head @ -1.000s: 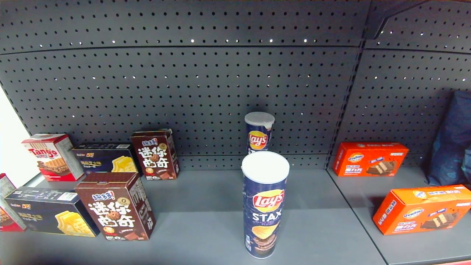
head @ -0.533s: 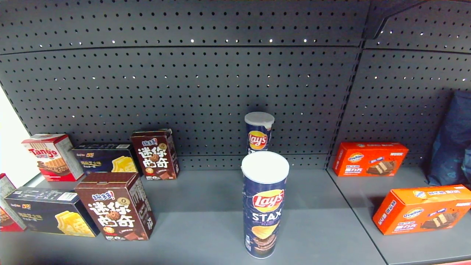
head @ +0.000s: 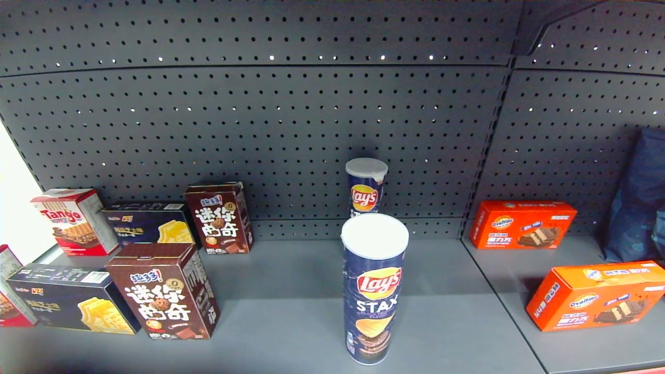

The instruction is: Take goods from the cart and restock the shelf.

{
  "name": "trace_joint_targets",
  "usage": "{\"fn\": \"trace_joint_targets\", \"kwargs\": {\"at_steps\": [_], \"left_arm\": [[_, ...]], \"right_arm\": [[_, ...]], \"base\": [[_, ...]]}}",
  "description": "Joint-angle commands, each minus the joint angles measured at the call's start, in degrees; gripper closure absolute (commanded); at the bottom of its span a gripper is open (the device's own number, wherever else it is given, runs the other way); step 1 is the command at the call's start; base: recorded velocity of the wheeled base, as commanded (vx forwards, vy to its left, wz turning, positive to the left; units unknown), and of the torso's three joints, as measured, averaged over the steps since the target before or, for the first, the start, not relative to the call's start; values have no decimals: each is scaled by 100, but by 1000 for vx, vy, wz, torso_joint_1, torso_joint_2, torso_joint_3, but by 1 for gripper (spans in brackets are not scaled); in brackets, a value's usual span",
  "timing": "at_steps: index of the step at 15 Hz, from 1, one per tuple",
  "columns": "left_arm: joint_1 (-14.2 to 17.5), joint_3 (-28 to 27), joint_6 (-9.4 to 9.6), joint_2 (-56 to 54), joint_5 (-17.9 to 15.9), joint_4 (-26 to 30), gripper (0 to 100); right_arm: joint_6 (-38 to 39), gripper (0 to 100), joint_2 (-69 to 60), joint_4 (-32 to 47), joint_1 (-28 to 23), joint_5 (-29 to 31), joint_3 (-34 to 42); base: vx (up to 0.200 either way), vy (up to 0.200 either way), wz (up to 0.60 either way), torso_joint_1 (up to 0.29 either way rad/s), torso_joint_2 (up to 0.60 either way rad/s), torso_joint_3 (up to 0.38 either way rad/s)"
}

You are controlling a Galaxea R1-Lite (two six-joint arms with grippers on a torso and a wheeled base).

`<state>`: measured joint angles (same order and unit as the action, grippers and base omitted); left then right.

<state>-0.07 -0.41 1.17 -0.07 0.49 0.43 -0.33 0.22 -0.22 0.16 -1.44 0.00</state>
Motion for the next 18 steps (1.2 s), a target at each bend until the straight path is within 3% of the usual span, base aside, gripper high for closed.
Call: {"fn": "trace_joint_targets", "kwargs": {"at_steps": [1, 18], "left_arm": [[7, 41, -12, 7, 48, -60, 0], [-1, 41, -117, 7, -49, -60, 0]], "right_arm": [[-2, 0, -22, 4, 2, 3, 0], [-2, 0, -22, 4, 2, -6, 0]], "base": [[0, 0, 0, 0, 0, 0], [-12, 0, 35, 1, 0, 0]]}}
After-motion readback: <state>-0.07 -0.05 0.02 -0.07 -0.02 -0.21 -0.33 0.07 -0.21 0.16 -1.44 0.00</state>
